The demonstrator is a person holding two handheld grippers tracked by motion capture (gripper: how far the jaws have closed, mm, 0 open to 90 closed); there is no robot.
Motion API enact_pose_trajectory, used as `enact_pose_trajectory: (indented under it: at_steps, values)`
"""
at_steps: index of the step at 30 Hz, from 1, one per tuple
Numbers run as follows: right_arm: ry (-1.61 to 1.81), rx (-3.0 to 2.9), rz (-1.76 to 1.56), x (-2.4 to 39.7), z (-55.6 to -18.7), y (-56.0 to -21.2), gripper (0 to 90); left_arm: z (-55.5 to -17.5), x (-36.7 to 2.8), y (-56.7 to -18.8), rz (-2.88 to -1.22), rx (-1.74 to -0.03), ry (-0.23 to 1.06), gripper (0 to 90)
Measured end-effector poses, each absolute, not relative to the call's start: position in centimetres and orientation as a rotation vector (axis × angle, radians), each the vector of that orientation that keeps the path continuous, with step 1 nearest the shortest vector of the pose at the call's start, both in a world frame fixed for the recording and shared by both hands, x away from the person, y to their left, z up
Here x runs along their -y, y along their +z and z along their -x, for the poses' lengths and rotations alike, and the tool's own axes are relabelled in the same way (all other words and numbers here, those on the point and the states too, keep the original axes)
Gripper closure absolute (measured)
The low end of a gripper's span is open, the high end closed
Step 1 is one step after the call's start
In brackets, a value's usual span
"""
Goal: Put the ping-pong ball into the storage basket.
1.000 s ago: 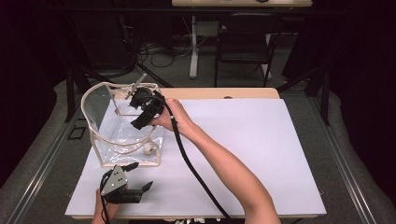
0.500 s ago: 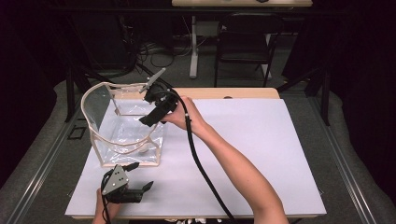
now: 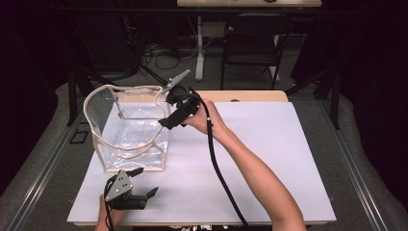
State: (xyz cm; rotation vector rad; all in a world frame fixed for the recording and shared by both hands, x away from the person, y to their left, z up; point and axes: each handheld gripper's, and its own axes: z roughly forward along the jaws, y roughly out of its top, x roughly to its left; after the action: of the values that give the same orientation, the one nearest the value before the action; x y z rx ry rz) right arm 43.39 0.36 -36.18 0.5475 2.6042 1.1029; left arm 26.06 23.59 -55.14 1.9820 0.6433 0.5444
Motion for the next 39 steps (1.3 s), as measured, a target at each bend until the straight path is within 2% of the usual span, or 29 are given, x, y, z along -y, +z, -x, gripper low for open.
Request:
enact_pose_trajectory:
  at_steps: [17, 39]
  values:
    - [1.120, -2.554, -0.605, 3.8, -42.4, -37.7, 2.8, -26.0, -23.6, -55.1, -1.983, -0.640, 0.543, 16.0]
    - [1.075, -2.533, -0.664, 7.9, -40.8, -41.3, 1.8, -26.0, -23.5, -55.1, -1.986, -0.640, 0.544, 15.9]
